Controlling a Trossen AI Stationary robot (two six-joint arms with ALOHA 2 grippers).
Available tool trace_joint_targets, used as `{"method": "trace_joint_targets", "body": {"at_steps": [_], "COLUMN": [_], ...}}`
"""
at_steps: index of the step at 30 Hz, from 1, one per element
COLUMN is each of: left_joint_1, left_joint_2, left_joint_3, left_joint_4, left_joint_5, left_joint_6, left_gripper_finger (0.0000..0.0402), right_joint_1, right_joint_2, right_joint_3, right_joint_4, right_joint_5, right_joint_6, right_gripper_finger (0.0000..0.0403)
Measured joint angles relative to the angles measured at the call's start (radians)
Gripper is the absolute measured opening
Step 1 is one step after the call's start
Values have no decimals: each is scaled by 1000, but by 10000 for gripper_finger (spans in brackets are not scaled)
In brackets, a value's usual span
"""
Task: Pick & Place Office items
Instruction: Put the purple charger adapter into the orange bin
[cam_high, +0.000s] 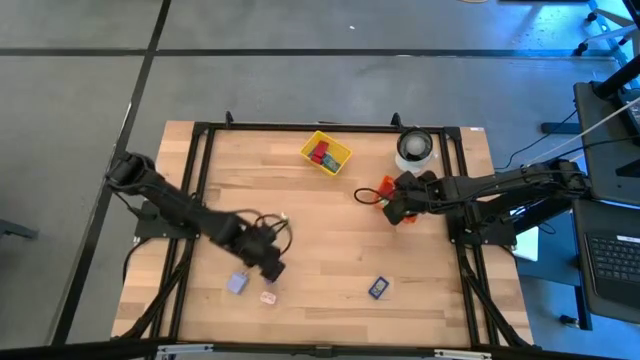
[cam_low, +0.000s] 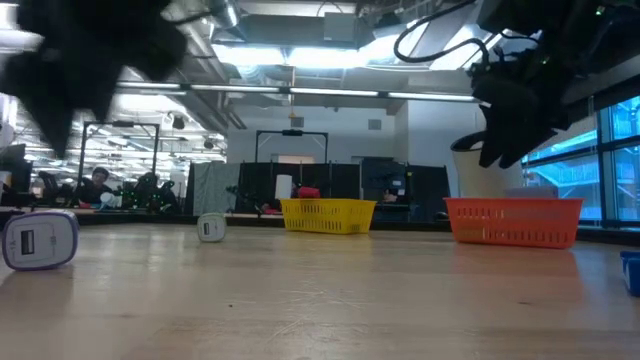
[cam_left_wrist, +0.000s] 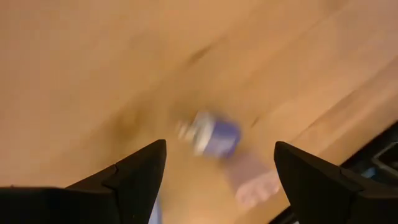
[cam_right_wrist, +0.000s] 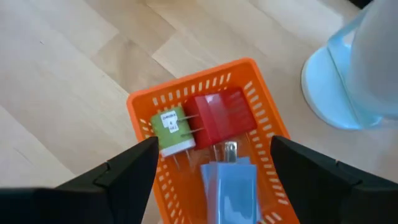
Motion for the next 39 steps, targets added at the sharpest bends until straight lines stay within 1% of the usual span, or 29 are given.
{"method": "trace_joint_targets", "body": {"at_steps": [3, 6, 10, 13, 17, 24, 30, 33, 36, 39], "left_joint_1": [-73, -131, -194, -234, -267, -277, -277, -267, -249, -228], "left_joint_2": [0, 0, 1, 19, 66, 166, 246, 263, 267, 261], "left_joint_3": [0, 0, 0, 0, 0, 0, 0, 1, 1, 0], "left_joint_4": [-50, -88, -172, -222, -211, -156, -113, -101, -86, -71], "left_joint_5": [2, 29, 34, 32, 61, 75, 81, 118, 154, 193], "left_joint_6": [-147, -277, -401, -455, -459, -384, -322, -307, -259, -212], "left_gripper_finger": [294, 294, 294, 294, 294, 294, 294, 292, 271, 225], "right_joint_1": [0, 0, -1, -6, -17, -45, -76, -84, -84, -84], "right_joint_2": [0, 0, 0, 0, 0, 0, 0, 0, 0, 0], "right_joint_3": [0, 0, 0, 0, 0, 0, 0, 0, 0, 0], "right_joint_4": [15, 31, 51, 73, 83, 95, 171, 218, 254, 292], "right_joint_5": [3, 3, 4, 4, 3, 4, 3, 2, 3, 3], "right_joint_6": [-50, -155, -258, -296, -335, -344, -343, -342, -341, -341], "right_gripper_finger": [313, 313, 313, 313, 313, 313, 313, 313, 313, 313]}}
